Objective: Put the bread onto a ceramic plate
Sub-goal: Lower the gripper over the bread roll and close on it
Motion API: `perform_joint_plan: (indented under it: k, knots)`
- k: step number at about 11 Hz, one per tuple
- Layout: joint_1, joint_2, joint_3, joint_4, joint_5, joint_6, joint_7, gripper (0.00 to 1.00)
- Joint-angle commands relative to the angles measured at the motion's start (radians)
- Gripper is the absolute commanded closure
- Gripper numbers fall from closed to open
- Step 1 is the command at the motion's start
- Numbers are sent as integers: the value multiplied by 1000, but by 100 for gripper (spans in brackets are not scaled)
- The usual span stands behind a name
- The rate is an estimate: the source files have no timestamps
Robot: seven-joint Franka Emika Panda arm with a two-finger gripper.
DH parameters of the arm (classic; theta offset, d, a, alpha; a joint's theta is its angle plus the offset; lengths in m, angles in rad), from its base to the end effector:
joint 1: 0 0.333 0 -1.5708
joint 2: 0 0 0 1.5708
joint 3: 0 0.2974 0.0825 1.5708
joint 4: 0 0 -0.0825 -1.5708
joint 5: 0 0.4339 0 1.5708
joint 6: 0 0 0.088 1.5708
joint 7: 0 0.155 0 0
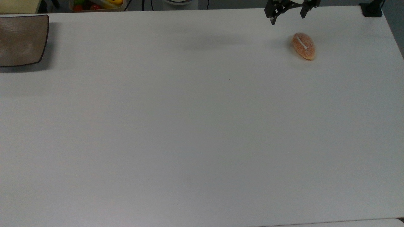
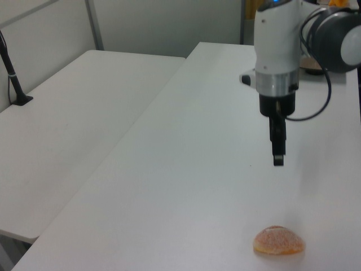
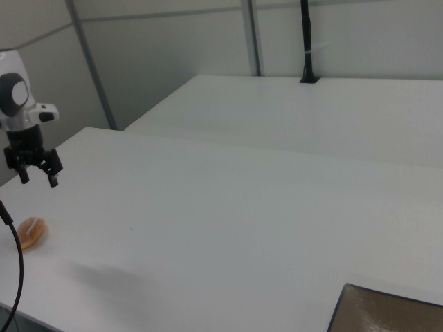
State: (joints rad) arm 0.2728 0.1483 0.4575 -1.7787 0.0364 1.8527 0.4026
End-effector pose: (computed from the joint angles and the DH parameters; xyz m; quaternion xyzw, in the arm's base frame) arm 0.4754 0.4231 0.3897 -0.9860 -0.1561 0.0519 0.0263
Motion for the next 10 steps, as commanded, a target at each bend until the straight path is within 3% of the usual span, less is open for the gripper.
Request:
perform_joint_plan:
  k: [1, 7, 10]
  knots:
    - [74, 40, -3, -33, -47, 28, 47, 0]
    - [152, 195, 6, -48, -210, 150, 203, 0]
    - [152, 197, 21, -41, -214, 167, 229, 0]
